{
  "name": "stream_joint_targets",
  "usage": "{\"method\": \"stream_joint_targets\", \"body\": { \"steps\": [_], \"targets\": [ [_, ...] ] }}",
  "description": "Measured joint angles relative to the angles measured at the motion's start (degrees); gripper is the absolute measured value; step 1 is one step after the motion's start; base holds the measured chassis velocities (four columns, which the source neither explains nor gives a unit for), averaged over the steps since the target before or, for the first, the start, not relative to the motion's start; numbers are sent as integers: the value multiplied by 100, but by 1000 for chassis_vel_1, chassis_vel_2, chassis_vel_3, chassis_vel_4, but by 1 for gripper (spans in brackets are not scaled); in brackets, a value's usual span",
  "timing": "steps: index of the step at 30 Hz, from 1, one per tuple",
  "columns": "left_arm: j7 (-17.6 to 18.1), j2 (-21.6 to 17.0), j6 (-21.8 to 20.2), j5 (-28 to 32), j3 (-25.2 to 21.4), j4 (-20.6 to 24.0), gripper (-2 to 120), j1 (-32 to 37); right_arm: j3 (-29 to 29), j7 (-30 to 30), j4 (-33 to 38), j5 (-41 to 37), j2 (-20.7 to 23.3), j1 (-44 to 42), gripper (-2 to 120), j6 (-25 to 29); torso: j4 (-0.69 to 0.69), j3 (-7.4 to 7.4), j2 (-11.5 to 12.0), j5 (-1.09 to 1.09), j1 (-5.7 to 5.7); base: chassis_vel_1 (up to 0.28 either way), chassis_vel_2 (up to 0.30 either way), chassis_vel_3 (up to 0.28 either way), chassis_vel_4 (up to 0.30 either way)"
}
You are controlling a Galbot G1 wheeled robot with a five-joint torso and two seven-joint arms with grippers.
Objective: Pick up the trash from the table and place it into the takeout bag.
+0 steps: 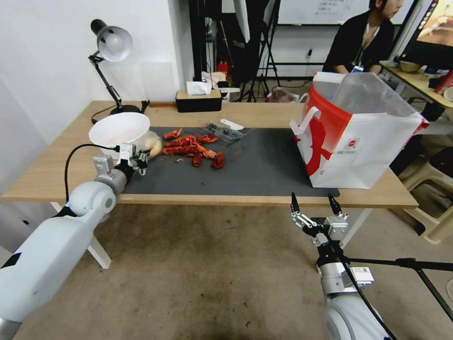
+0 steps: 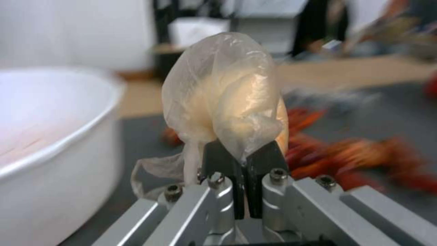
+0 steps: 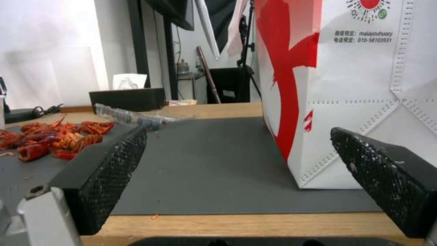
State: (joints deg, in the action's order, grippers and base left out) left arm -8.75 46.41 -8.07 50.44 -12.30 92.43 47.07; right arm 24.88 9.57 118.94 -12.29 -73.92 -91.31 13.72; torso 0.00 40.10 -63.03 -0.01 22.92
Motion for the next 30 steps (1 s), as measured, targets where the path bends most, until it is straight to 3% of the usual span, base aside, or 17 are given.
{"method": "stream_joint_targets", "body": {
  "steps": [3, 4, 7, 8, 11, 17, 24, 27, 28, 30],
  "targets": [
    [-1127, -12, 643, 324, 138, -16, 0, -101, 4, -1, 15, 2, 0, -20, 100, 6, 0, 0, 0, 0, 0, 0, 0, 0, 0],
    [-1127, -12, 643, 324, 138, -16, 0, -101, 4, -1, 15, 2, 0, -20, 100, 6, 0, 0, 0, 0, 0, 0, 0, 0, 0],
    [-1691, 2, 974, 591, 556, -1, 0, -423, 3, -4, 15, 7, -1, -25, 100, 8, 2, 0, 0, 1, 0, 0, 0, 0, 0],
    [-1691, 2, 974, 591, 556, -1, 0, -423, 3, -4, 15, 7, -1, -25, 100, 8, 2, 0, 0, 1, 0, 0, 0, 0, 0],
    [-1875, 67, 1126, 794, 1279, -59, 0, -1051, -16, -7, 14, 23, -18, -18, 100, 8, -3, 0, 2, 1, 0, 0, 0, 0, 0],
    [-1908, 194, 1131, 931, 2079, -275, 0, -1989, -28, -11, 6, 41, -29, -13, 100, 6, 1, 0, 1, 1, 0, 0, 0, 0, 0],
    [-1901, 570, 1102, 1261, 3470, -829, 0, -3670, -8, -13, -31, 45, -34, 1, 100, 4, -1, 1, 2, 3, 2, 0, 0, 0, 0],
    [-1908, 683, 1100, 1352, 3743, -983, 0, -3974, -1, -13, -35, 45, -35, 6, 100, 4, 0, 1, 2, 1, 2, 0, 0, 0, 0],
    [-1923, 912, 1080, 1491, 4030, -1175, 0, -4345, 8, -13, -44, 46, -39, 15, 100, 4, 2, 1, 1, 2, 1, 0, 0, 0, 0],
    [-1924, 1038, 1055, 1549, 4138, -1265, 0, -4500, 15, -12, -51, 46, -43, 19, 100, 5, 1, 1, 2, 1, 1, 0, 0, 0, 0]
  ]
}}
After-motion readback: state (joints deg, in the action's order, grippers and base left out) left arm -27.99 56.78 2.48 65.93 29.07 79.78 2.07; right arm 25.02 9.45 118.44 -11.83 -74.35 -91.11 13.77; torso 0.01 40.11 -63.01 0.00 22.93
